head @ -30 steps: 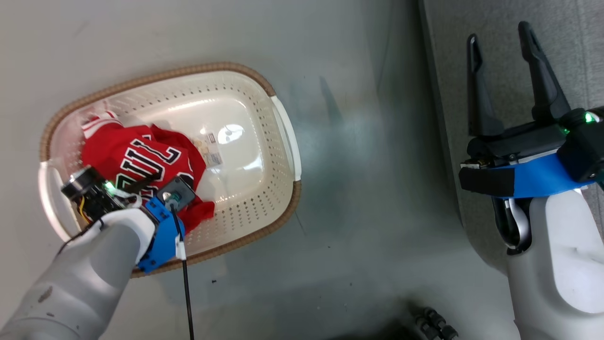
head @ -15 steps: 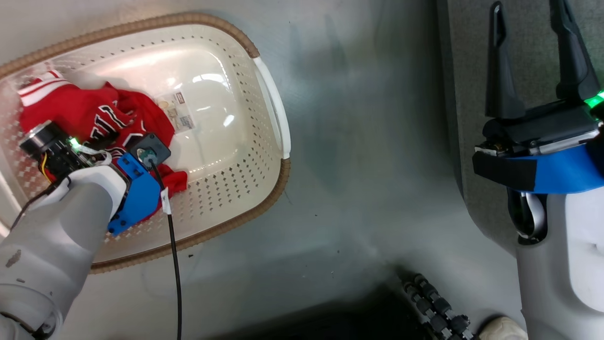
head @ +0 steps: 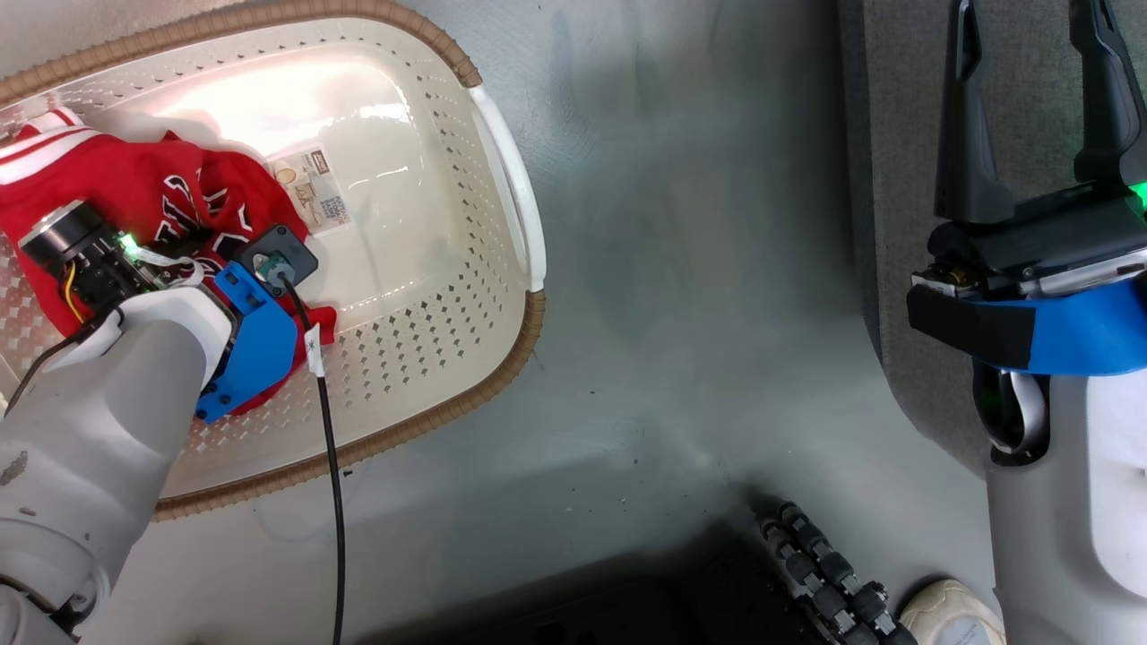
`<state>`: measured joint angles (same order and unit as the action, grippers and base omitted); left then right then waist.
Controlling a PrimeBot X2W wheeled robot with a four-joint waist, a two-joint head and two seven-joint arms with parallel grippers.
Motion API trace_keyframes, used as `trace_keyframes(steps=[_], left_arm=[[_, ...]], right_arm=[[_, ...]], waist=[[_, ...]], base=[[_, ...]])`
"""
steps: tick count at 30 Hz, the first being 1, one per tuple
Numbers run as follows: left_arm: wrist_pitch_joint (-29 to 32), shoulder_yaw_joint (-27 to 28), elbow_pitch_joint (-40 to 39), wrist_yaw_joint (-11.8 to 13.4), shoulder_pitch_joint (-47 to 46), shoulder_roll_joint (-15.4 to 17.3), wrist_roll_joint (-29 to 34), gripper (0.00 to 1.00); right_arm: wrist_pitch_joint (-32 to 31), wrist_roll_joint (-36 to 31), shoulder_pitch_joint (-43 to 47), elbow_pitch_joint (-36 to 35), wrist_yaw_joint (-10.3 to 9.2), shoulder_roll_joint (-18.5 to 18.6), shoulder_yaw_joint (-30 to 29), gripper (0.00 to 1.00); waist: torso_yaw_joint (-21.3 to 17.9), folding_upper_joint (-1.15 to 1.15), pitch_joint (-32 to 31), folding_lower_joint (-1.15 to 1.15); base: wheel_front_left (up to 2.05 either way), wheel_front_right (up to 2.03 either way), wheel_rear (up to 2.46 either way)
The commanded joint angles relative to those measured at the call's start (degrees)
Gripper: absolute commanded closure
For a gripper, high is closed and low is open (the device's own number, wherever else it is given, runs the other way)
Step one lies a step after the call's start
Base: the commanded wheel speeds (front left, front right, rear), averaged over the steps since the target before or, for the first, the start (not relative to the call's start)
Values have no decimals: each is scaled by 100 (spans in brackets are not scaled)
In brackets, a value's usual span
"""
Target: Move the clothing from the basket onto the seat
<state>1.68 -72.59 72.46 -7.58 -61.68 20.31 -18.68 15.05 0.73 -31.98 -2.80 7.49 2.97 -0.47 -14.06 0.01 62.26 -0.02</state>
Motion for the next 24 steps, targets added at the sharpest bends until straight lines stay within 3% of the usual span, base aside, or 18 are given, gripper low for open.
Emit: trace_keyframes(steps=[1,2,10,24], left_arm=[[152,-20,129,21,-27,59,-5,69],[171,-26,130,21,-28,38,1,100],[236,-41,101,24,-133,-194,-48,100],[-385,-70,-128,19,207,-694,-307,100]], right_arm=[[20,0,-39,4,1,-14,-7,0],[20,-1,-52,10,1,-14,-5,0],[20,-10,-100,62,1,-13,7,0],[20,-156,23,235,1,-13,-78,0]], waist=[[3,-1,-1,2],[3,-1,-4,2],[45,-1,-95,2],[416,-1,-861,2]], base=[[0,0,0],[0,0,0],[0,0,0],[0,0,0]])
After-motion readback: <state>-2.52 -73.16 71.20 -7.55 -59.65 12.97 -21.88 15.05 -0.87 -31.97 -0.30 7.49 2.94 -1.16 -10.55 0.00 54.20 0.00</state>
